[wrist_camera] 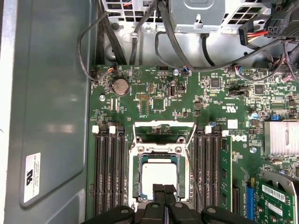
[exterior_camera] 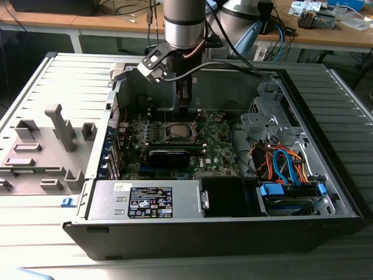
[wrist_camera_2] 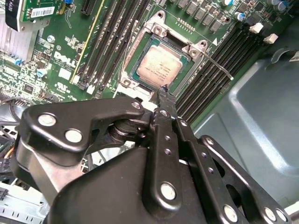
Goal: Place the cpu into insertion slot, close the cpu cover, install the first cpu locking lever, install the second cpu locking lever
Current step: 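Place the cpu into insertion slot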
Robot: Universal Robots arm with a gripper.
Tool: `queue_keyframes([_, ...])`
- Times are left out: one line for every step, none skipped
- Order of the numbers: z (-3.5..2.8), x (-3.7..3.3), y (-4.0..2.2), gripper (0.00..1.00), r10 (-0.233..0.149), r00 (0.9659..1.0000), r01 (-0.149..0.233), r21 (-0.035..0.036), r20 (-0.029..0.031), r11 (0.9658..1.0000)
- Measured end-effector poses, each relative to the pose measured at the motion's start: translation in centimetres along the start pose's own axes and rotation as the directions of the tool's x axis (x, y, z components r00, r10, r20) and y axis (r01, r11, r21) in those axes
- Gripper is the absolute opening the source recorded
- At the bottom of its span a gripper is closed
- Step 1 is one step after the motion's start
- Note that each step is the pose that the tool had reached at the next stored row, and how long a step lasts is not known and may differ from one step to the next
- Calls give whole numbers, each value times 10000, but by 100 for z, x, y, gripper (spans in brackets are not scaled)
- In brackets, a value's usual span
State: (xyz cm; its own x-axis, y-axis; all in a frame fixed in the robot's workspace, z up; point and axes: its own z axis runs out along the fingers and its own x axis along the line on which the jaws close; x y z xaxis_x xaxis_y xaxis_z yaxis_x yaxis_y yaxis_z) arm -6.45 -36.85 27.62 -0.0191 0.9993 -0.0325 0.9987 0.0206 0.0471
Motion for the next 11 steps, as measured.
queue_keyframes([-11, 0, 1, 11, 0, 10000, 0, 0, 0, 10000])
queue_keyframes([-28, -1, 1, 11, 0, 10000, 0, 0, 0, 10000])
queue_keyframes([-52, -2, 2, 11, 0, 10000, 0, 0, 0, 10000])
queue_keyframes([-65, -2, 3, 11, -1, 10000, 1, 0, 0, 10000])
queue_keyframes([-76, -3, 4, 11, 0, 10000, 0, 0, -1, 10000])
queue_keyframes([-94, -3, 4, 11, -1, 10000, 1, 0, 0, 10000])
queue_keyframes([-106, -4, 5, 11, -1, 10000, 1, 0, 0, 10000])
queue_keyframes([-118, -4, 5, 11, 0, 10000, 0, 0, 0, 10000])
queue_keyframes([-124, -4, 6, 11, 0, 10000, 0, 0, 0, 10000])
queue_keyframes([-129, -4, 6, 11, 0, 10000, 0, 0, 0, 10000])
queue_keyframes([-130, -4, 6, 11, -1, 10000, 1, -1, -2, 10000])
